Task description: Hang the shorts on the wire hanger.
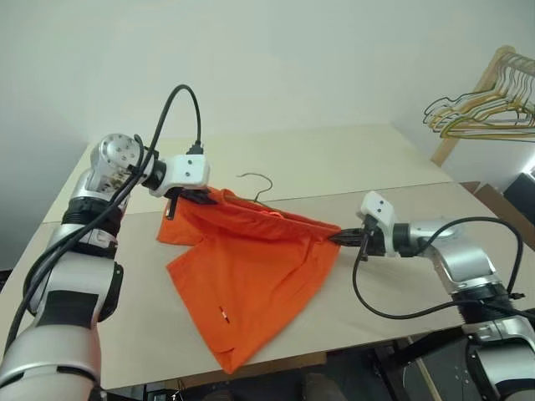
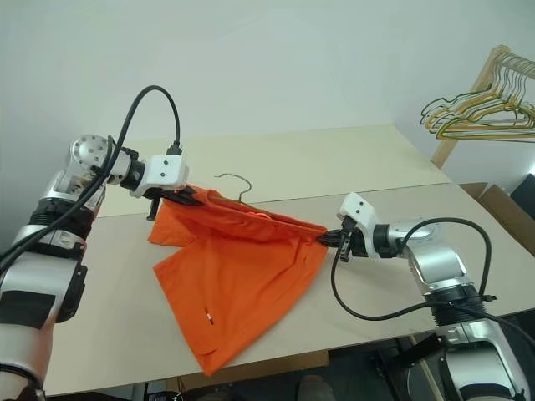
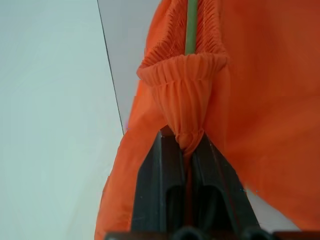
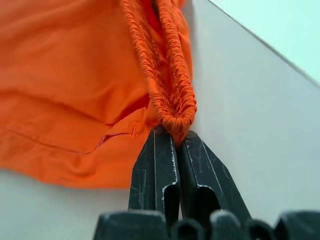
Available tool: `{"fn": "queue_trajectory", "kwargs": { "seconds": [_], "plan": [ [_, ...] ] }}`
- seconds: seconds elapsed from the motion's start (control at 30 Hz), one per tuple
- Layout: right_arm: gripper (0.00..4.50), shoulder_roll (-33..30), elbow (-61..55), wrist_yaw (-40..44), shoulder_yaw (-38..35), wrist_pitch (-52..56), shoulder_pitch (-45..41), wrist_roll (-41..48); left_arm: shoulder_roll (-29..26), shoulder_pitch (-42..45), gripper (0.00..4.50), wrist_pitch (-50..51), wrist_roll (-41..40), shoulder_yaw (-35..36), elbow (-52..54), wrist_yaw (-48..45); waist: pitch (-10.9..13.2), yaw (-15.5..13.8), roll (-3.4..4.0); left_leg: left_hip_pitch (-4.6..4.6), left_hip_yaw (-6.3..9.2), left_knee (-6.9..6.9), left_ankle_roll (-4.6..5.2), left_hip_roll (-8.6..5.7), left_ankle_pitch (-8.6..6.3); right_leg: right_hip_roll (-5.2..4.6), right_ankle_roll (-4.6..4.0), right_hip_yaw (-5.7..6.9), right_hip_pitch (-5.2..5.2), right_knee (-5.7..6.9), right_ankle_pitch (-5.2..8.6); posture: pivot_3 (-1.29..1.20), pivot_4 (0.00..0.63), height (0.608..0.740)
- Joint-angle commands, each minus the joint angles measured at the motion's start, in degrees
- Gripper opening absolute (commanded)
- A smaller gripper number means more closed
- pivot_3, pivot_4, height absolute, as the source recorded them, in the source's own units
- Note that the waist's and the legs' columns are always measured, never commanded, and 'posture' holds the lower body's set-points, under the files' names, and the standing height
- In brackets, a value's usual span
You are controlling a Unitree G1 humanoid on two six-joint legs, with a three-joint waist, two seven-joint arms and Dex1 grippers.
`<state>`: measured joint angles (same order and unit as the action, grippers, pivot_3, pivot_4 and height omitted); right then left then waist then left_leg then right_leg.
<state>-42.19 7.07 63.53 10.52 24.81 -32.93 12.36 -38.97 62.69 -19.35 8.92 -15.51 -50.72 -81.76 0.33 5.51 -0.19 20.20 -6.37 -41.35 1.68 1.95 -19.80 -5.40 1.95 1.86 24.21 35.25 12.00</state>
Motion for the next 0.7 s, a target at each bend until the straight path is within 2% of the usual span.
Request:
{"fn": "queue_trajectory", "kwargs": {
  "seconds": [0.03, 0.3, 0.7],
  "plan": [
    [0.03, -2.2, -4.4, 0.5, 1.0, -0.2, -6.0, -3.7, -1.4, 0.3, 0.0, 1.7, 0.1, 1.7, 3.9, 3.5, 0.0, 0.1, 0.0, 0.0, 0.0, -0.01, 0.0, 0.0, 0.0, 0.0, 0.0, -0.02, 0.02, 0.03, 0.0, -0.04, 0.0, 0.74],
    [0.03, -0.9, -6.5, 2.1, 6.2, -6.3, -13.8, -10.0, -0.8, -6.4, 0.0, 8.4, -5.4, 4.4, 18.3, 4.5, 0.0, -0.3, 0.0, 0.03, 0.01, 0.01, 0.0, 0.0, 0.0, -0.01, 0.0, 0.05, 0.03, 0.01, 0.0, -0.03, 0.0, 0.74],
    [0.03, 0.1, -2.6, 1.6, 6.7, -20.4, -14.9, -14.9, -2.0, -10.5, 0.0, 12.3, -6.3, 3.9, 26.6, 4.3, 0.0, 0.0, 0.0, 0.0, -0.02, -0.02, -0.02, 0.0, 0.01, -0.01, 0.0, 0.07, -0.03, 0.01, 0.0, -0.03, 0.0, 0.74]
  ]
}}
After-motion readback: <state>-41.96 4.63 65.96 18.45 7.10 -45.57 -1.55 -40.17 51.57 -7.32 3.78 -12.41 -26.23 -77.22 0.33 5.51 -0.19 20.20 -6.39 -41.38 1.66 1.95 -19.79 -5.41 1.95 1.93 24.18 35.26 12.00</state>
